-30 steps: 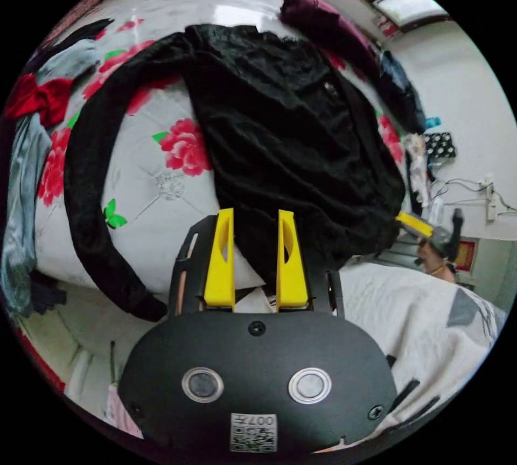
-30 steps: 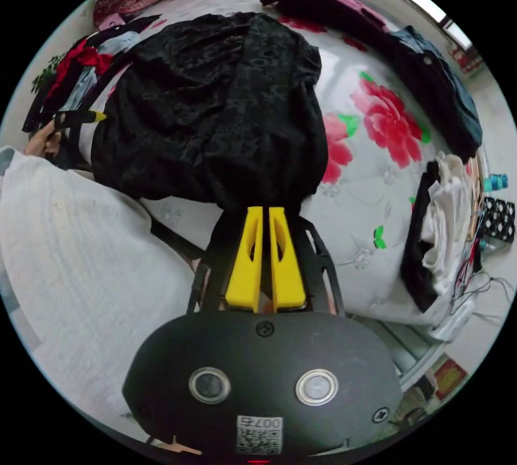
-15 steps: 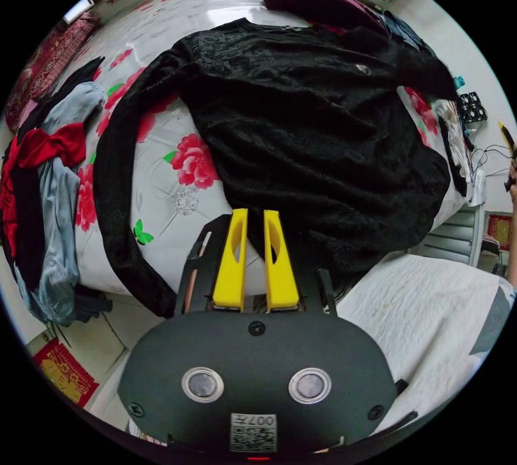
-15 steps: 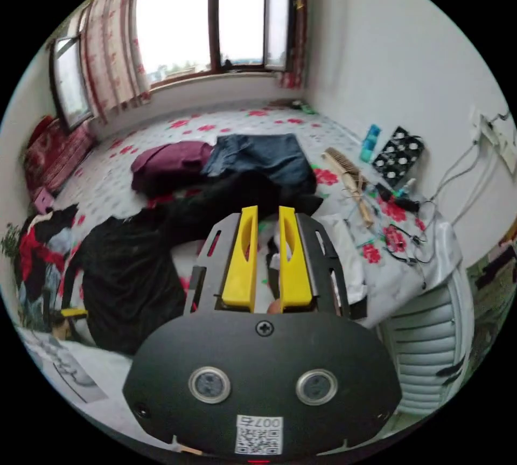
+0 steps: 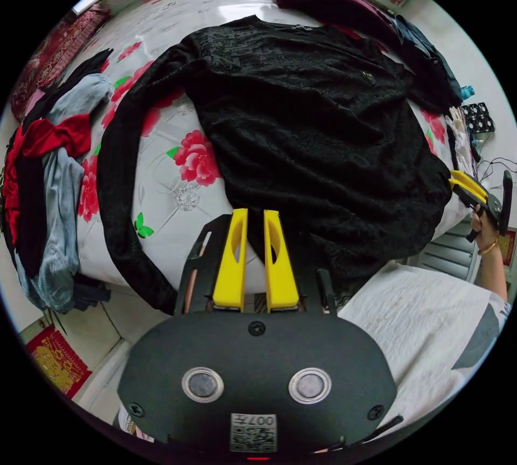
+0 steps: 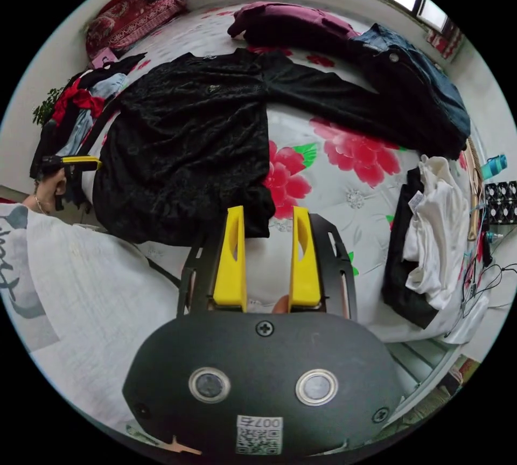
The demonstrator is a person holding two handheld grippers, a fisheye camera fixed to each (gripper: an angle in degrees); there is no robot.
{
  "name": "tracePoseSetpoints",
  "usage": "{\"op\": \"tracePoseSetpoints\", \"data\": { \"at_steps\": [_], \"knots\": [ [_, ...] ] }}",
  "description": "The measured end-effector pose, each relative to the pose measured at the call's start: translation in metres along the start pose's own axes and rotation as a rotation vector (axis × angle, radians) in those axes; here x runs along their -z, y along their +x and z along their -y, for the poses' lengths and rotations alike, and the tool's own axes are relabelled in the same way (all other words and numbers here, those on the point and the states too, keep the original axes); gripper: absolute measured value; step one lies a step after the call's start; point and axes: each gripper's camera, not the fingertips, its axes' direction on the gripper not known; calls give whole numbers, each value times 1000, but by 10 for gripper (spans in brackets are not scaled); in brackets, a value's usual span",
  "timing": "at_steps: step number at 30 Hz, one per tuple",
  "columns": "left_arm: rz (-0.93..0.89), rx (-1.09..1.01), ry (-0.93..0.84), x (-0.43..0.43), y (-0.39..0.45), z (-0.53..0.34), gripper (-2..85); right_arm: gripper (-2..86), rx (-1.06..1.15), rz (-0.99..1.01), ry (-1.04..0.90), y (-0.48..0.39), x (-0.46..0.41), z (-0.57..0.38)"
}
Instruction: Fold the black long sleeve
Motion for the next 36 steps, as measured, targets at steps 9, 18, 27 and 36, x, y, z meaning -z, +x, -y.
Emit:
{"op": "tracePoseSetpoints", "data": {
  "at_steps": [9,18,27,36],
  "knots": [
    [-23,110,19,13,-17,-19,53,75,-7,112,-55,20,-40,-18],
    [-172,51,24,20,-4,-72,110,27,78,112,-9,26,-25,-36],
    [-118,-1,-24,43,-19,-76,-7,40,73,364,164,55,49,-61],
    [-165,0,-53,106,-70,-149,-8,28,199,442,-113,15,52,-145]
  ]
}}
